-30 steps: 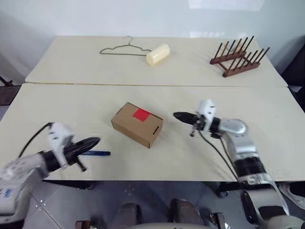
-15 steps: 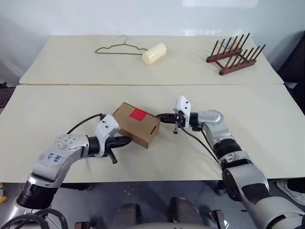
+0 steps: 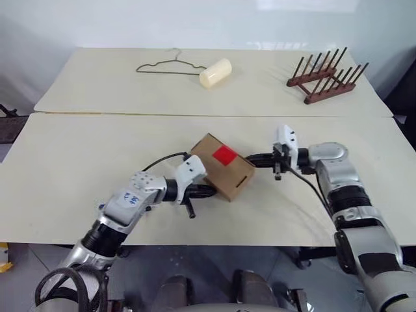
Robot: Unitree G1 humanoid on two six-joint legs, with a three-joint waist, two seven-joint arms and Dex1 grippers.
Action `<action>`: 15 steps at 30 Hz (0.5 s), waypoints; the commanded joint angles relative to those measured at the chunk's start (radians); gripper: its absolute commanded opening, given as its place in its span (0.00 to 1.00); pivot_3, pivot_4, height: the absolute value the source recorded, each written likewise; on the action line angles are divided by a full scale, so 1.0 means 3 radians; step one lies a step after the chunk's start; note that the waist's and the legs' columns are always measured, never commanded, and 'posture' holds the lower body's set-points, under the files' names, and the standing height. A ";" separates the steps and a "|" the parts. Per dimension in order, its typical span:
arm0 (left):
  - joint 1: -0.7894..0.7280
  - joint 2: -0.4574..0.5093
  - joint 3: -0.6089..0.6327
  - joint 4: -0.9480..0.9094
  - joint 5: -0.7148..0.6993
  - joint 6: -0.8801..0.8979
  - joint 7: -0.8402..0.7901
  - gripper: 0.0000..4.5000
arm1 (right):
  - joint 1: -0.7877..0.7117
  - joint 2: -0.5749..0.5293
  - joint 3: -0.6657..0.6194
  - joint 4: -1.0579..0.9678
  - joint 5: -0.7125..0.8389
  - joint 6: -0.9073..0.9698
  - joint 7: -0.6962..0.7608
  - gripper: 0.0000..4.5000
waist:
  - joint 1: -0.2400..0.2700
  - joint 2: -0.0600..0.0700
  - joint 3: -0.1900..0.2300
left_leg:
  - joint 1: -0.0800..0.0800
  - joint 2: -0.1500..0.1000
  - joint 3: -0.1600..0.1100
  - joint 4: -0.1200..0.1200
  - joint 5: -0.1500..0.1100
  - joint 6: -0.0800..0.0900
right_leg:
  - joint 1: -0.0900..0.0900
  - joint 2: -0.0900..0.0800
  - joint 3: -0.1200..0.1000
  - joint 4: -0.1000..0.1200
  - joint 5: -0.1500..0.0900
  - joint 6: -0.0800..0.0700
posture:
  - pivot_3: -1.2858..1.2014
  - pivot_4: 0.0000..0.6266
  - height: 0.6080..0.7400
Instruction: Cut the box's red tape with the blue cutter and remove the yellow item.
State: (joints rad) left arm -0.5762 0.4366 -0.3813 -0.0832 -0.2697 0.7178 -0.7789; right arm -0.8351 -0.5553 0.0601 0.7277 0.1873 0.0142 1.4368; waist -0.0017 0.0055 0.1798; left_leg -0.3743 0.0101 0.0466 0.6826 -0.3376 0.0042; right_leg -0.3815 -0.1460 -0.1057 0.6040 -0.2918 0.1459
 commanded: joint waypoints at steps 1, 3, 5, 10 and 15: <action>-0.0232 -0.0242 -0.0102 0.0068 0.0073 -0.0196 -0.0050 0.01 | 0.0056 -0.0145 -0.0005 -0.0081 0.0005 0.0039 0.0136 0.00 | 0.0007 -0.0001 0.0000 | 0.0000 0.0000 0.0001 0.0000 0.0000 0.0000 | 0.0000 0.0000 0.0000 0.0000 0.0000 0.0000 | 0.52 0.24 1.00; -0.0302 -0.0359 -0.0138 0.0162 0.0108 -0.0232 -0.0069 0.01 | 0.0068 -0.0219 -0.0001 -0.0023 -0.0021 0.0026 0.0141 0.00 | 0.0005 -0.0001 0.0000 | 0.0000 0.0000 0.0002 0.0001 0.0000 0.0000 | 0.0000 0.0000 0.0000 0.0000 0.0000 0.0000 | 0.52 0.24 1.00; -0.0340 -0.0437 -0.0144 0.0227 0.0136 -0.0246 -0.0081 0.01 | 0.0075 -0.0252 -0.0025 0.0039 -0.0024 -0.0004 0.0104 0.00 | 0.0002 -0.0001 0.0000 | 0.0000 0.0001 0.0004 0.0001 0.0000 0.0000 | 0.0000 0.0000 0.0000 -0.0001 0.0000 0.0000 | 0.52 0.24 1.00; -0.0343 -0.0469 -0.0202 0.0357 0.0287 -0.0339 -0.0100 0.01 | 0.0189 -0.0405 0.0060 0.0257 -0.0208 -0.0145 0.0125 0.00 | -0.0001 -0.0001 0.0000 | 0.0001 0.0002 0.0006 -0.0001 0.0000 0.0000 | -0.0002 0.0001 0.0000 -0.0001 0.0000 0.0000 | 0.52 0.24 1.00; -0.0290 -0.0435 -0.0125 0.0316 0.0290 -0.0345 -0.0128 0.01 | 0.0229 -0.0433 0.0011 0.0339 -0.0207 -0.0183 0.0103 0.00 | 0.0002 -0.0001 0.0001 | 0.0000 0.0001 0.0007 0.0001 0.0001 0.0001 | -0.0001 0.0000 0.0002 -0.0001 0.0000 0.0000 | 0.52 0.24 1.00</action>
State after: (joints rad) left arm -0.6568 0.3099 -0.4308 0.0483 -0.1853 0.6353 -0.8097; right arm -0.7615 -0.6724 0.0704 0.8259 0.1260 -0.0251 1.4549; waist -0.0012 0.0051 0.1800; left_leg -0.3739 0.0106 0.0485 0.6831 -0.3374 0.0044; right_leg -0.3813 -0.1461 -0.1053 0.6038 -0.2917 0.1460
